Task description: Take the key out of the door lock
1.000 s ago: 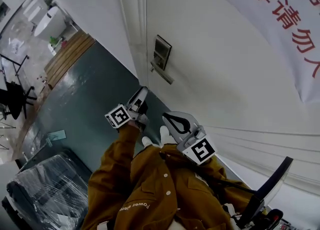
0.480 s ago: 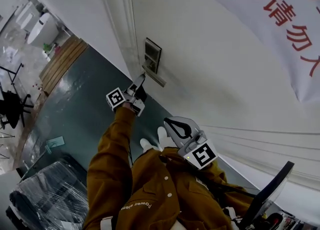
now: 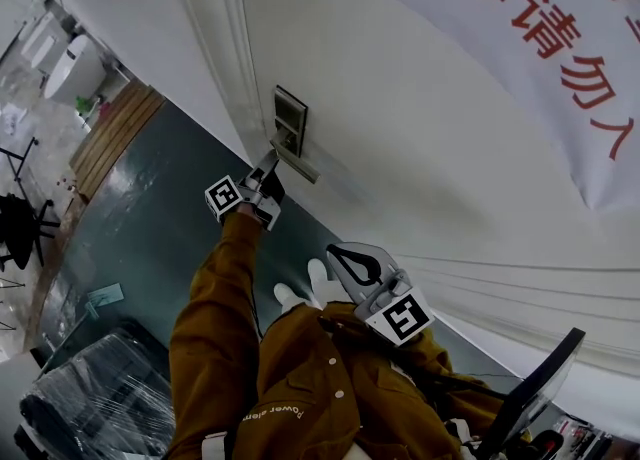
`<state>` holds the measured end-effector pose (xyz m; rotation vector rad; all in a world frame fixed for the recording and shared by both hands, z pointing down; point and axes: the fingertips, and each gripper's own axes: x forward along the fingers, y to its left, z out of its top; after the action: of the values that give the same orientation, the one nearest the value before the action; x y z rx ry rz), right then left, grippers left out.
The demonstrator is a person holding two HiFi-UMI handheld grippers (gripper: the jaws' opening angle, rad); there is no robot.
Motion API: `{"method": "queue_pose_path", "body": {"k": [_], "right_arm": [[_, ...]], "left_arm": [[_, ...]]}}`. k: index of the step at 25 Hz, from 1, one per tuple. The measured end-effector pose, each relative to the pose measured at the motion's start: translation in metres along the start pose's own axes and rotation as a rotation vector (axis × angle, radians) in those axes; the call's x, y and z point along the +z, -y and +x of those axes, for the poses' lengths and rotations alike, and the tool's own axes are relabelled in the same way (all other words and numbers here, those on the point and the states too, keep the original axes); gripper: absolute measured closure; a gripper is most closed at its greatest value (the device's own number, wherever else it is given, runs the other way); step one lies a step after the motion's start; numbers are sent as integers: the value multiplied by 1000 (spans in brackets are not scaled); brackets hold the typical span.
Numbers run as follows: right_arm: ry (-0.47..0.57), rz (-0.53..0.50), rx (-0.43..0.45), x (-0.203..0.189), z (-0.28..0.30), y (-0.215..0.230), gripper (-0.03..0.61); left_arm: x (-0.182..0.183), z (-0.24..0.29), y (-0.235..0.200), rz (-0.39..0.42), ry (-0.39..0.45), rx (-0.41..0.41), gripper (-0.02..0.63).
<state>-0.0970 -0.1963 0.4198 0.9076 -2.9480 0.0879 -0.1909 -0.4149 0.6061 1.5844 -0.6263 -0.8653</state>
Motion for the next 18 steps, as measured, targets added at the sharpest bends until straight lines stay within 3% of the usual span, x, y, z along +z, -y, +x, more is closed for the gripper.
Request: {"method": "queue_pose_path", "body": {"k": [2, 4, 18], "right_arm": [[0, -1, -1, 0, -1, 2, 572], [-3, -2, -1, 0, -1, 3, 572], [11, -9, 10, 5, 1, -4, 572]], "left_arm": [[-2, 2, 0, -12, 4, -10, 505], [-2, 4, 0, -23, 12, -16, 580], [-3, -1, -2, -61, 16, 3, 588]]}}
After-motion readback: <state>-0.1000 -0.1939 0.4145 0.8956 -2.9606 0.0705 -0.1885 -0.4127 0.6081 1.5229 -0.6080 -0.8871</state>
